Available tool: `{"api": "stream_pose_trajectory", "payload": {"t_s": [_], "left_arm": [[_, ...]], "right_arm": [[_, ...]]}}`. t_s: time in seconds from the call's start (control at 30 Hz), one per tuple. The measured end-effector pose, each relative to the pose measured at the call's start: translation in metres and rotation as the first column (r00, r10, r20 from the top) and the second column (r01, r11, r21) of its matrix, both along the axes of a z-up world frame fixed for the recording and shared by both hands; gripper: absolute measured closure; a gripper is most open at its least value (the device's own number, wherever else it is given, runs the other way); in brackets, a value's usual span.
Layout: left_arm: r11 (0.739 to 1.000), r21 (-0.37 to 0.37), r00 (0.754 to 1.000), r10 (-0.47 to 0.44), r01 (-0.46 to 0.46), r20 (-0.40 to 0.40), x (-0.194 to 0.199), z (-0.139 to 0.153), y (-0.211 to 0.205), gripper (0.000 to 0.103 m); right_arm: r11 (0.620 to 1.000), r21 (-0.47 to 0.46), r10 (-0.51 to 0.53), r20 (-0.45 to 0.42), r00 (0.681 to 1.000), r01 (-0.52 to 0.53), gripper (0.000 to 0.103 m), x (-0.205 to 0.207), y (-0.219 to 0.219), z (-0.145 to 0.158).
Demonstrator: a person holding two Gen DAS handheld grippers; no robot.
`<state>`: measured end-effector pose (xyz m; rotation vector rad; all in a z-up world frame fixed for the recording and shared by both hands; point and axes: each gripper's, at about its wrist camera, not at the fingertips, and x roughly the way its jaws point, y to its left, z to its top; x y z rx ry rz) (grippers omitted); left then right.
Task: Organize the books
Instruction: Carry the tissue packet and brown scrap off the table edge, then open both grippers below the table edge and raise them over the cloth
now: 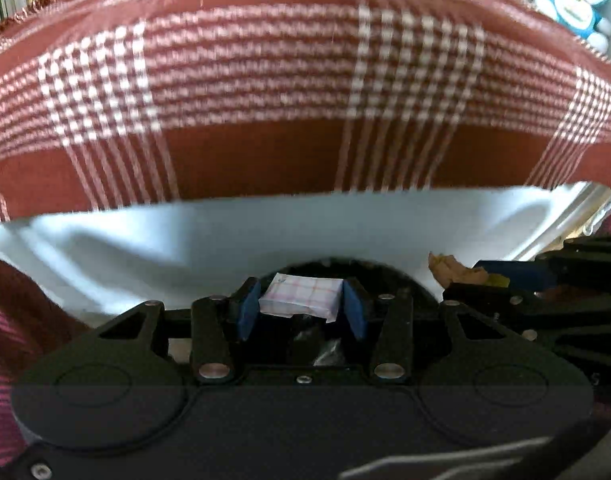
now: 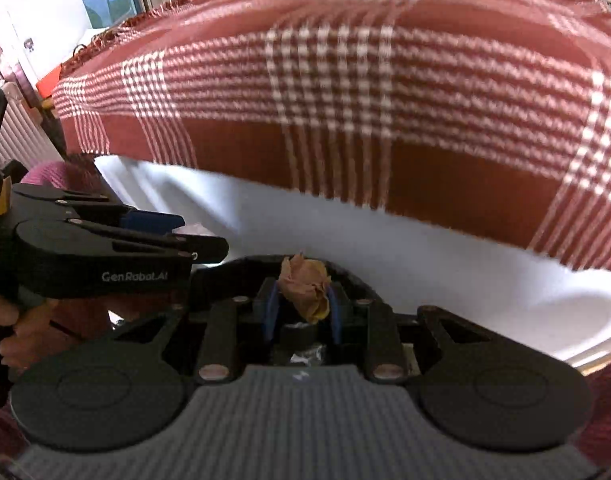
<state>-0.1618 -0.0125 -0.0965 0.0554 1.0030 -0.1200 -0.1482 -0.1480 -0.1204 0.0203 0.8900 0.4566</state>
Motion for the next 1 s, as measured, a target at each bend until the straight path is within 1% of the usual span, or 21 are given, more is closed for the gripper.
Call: {"api": "stream_pose_trajectory", "payload": {"t_s": [0.13, 0.27, 0.33, 0.47, 0.5, 0.53, 0.63, 0.7, 0.83, 1.0], "left_arm": [[1.000, 0.006, 0.998, 0.001, -0.001, -0.056, 0.001, -0.010, -0.001, 0.060], [1.000, 0.006, 0.996, -0.003, 0.004, -0.090, 0.003, -0.015, -0.003, 0.060], [1.000, 0.001, 0.994, -0.004, 0.004, -0.106, 0.004, -0.019, -0.004, 0.060], [1.000, 0.002, 0.992, 0.000, 0.001, -0.128, 0.008, -0.024, -0.005, 0.059], [1.000, 0.001, 0.991, 0.004, -0.004, -0.133, 0.008, -0.025, -0.005, 0.058], [1.000, 0.000, 0.990, 0.007, -0.007, -0.138, 0.009, -0.026, -0.005, 0.055], [1.000, -0.001, 0.989, 0.018, -0.018, -0.146, 0.012, -0.027, -0.003, 0.046], [1.000, 0.002, 0.989, 0.019, -0.019, -0.145, 0.011, -0.026, -0.002, 0.043], [1.000, 0.010, 0.990, 0.028, -0.026, -0.137, 0.008, -0.022, 0.000, 0.038], [0.999, 0.002, 0.992, 0.037, -0.037, -0.122, 0.006, -0.010, 0.002, 0.035]], "right_arm": [[1.000, -0.004, 0.002, -0.023, 1.000, -0.002, 0.071, 0.001, 0.001, -0.008], [1.000, -0.006, 0.001, -0.041, 0.999, -0.001, 0.070, 0.001, 0.000, -0.011], [1.000, -0.004, 0.000, -0.050, 0.999, 0.000, 0.066, 0.002, 0.001, -0.013], [1.000, 0.008, -0.005, -0.066, 0.998, 0.005, 0.064, 0.004, 0.000, -0.016], [1.000, 0.009, -0.004, -0.069, 0.998, 0.005, 0.059, 0.004, 0.000, -0.016], [1.000, 0.010, -0.003, -0.071, 0.997, 0.003, 0.051, 0.004, 0.000, -0.017], [1.000, 0.016, 0.003, -0.075, 0.997, -0.002, 0.045, 0.004, -0.001, -0.017], [1.000, 0.014, 0.005, -0.074, 0.997, -0.004, 0.042, 0.003, 0.000, -0.017], [1.000, 0.016, 0.004, -0.070, 0.998, -0.003, 0.041, 0.003, 0.000, -0.016], [1.000, 0.022, 0.001, -0.053, 0.999, 0.000, 0.040, 0.003, -0.002, -0.011]]}}
